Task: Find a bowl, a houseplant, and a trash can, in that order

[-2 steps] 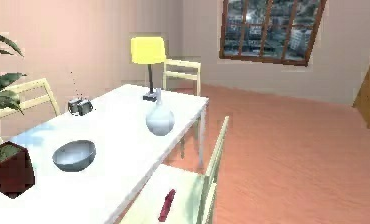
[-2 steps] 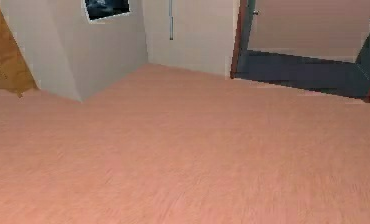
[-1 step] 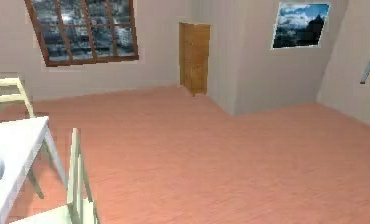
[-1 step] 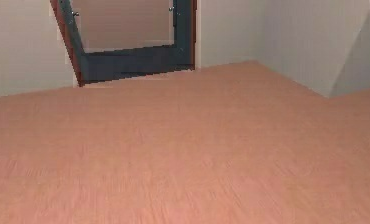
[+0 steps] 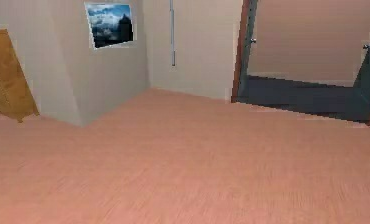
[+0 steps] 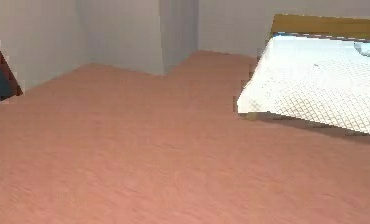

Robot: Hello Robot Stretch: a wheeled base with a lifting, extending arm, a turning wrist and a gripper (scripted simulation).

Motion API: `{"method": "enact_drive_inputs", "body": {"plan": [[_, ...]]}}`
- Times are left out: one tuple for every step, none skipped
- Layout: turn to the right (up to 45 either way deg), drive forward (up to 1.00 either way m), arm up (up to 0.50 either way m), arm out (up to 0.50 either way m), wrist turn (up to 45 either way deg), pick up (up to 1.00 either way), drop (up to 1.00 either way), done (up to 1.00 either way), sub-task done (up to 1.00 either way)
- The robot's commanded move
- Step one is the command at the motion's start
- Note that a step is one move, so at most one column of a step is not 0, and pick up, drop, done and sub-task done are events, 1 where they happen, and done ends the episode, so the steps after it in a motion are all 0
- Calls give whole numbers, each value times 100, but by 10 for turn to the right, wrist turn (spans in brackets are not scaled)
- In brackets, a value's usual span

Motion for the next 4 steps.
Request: {"method": "enact_drive_inputs", "body": {"plan": [[270,0,0,0,0,0,0,0,0],[0,100,0,0,0,0,0,0,0],[0,100,0,0,0,0,0,0,0],[0,100,0,0,0,0,0,0,0]]}}
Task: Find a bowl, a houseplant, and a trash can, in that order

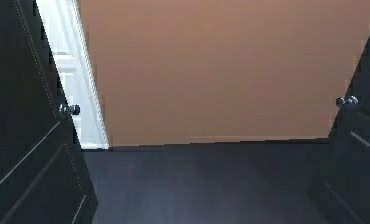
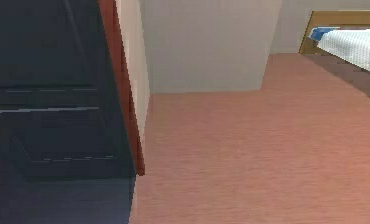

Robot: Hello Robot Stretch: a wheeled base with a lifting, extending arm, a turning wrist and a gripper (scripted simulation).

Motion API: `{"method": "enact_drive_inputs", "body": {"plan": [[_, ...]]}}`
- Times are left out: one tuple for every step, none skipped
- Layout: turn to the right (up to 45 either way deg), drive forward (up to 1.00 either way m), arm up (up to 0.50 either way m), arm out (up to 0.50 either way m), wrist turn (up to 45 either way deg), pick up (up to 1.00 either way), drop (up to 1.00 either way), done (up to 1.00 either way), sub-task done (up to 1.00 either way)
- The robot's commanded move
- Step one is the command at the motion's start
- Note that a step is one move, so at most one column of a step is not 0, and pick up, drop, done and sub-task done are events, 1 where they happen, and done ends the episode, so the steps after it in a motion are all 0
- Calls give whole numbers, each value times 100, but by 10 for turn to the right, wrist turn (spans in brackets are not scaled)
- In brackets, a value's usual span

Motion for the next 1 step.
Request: {"method": "enact_drive_inputs", "body": {"plan": [[-30,0,0,0,0,0,0,0,0]]}}
